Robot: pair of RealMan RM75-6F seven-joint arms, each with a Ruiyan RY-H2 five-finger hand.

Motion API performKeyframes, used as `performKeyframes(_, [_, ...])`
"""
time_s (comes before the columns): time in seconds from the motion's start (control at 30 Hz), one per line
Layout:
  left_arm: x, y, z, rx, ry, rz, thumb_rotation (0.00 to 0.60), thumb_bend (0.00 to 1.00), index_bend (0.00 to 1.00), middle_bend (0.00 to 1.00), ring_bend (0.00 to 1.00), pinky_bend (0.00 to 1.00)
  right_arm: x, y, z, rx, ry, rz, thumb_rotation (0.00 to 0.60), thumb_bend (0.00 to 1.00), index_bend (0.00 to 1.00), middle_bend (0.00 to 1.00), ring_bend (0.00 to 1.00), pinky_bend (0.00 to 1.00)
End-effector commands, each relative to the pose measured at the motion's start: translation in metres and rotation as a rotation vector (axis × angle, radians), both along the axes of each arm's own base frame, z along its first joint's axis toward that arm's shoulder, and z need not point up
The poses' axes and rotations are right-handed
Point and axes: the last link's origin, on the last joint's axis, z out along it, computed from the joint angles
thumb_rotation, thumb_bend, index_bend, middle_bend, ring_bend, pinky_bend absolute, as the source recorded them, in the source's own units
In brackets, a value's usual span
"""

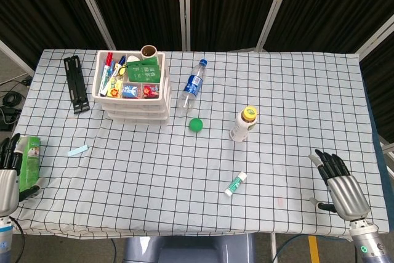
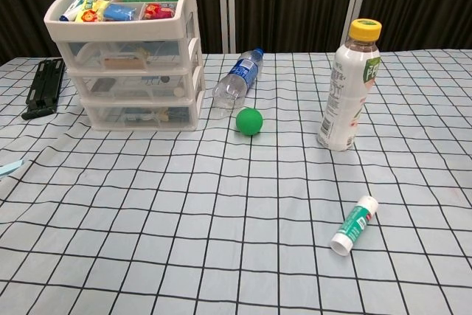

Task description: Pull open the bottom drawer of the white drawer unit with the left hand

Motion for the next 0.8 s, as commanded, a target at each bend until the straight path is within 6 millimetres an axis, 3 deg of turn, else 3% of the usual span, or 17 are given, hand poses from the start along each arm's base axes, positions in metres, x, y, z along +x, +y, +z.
performKeyframes(0.03, [0.004, 0.003, -0.005, -0.041, -0.056, -0.013, 0.6, 0.29, 0.0, 0.0, 0.0, 0.01, 0.001, 0.0, 0.001, 0.0, -0.004, 0.002, 0.6, 0.02, 0.0, 0.0, 0.0, 0.0])
performKeyframes(0.1, [0.009, 0.007, -0.009, -0.07, -0.123, -0.028, 0.6, 0.56, 0.0, 0.01, 0.02, 0.08, 0.001, 0.001, 0.001, 0.001, -0.006, 0.002, 0.6, 0.02, 0.0, 0.0, 0.0, 0.0])
performKeyframes(0.17, [0.016, 0.015, -0.015, -0.09, -0.199, -0.054, 0.6, 0.73, 0.0, 0.13, 0.17, 0.25, 0.001, 0.001, 0.002, 0.002, -0.01, 0.001, 0.6, 0.02, 0.0, 0.0, 0.0, 0.0])
performKeyframes(0.2, [0.019, 0.018, -0.018, -0.101, -0.222, -0.064, 0.6, 0.76, 0.0, 0.2, 0.25, 0.31, 0.001, 0.001, 0.002, 0.001, -0.013, 0.002, 0.6, 0.02, 0.0, 0.0, 0.0, 0.0])
performKeyframes(0.27, [0.024, 0.026, -0.023, -0.12, -0.265, -0.086, 0.6, 0.83, 0.0, 0.44, 0.48, 0.47, 0.002, 0.002, 0.003, -0.001, -0.019, 0.005, 0.6, 0.02, 0.0, 0.0, 0.0, 0.0])
performKeyframes(0.33, [0.031, 0.035, -0.031, -0.152, -0.32, -0.108, 0.6, 0.89, 0.0, 0.6, 0.62, 0.55, 0.002, 0.002, 0.005, -0.002, -0.025, 0.008, 0.6, 0.02, 0.0, 0.0, 0.0, 0.0])
performKeyframes(0.43, [0.039, 0.047, -0.042, -0.215, -0.409, -0.118, 0.6, 0.95, 0.0, 0.69, 0.73, 0.62, 0.003, 0.002, 0.006, -0.001, -0.033, 0.008, 0.6, 0.02, 0.0, 0.0, 0.0, 0.0])
performKeyframes(0.6, [0.047, 0.063, -0.058, -0.334, -0.514, -0.089, 0.6, 0.96, 0.0, 0.7, 0.76, 0.65, 0.003, 0.003, 0.009, -0.001, -0.048, 0.012, 0.6, 0.02, 0.0, 0.0, 0.0, 0.0])
performKeyframes(0.73, [0.05, 0.076, -0.071, -0.429, -0.559, -0.041, 0.6, 0.74, 0.0, 0.7, 0.76, 0.65, 0.004, 0.003, 0.012, -0.001, -0.06, 0.012, 0.6, 0.02, 0.0, 0.0, 0.0, 0.0])
performKeyframes(0.8, [0.052, 0.081, -0.078, -0.466, -0.594, -0.011, 0.6, 0.73, 0.0, 0.7, 0.76, 0.65, 0.004, 0.003, 0.013, -0.002, -0.067, 0.013, 0.6, 0.02, 0.0, 0.0, 0.0, 0.0])
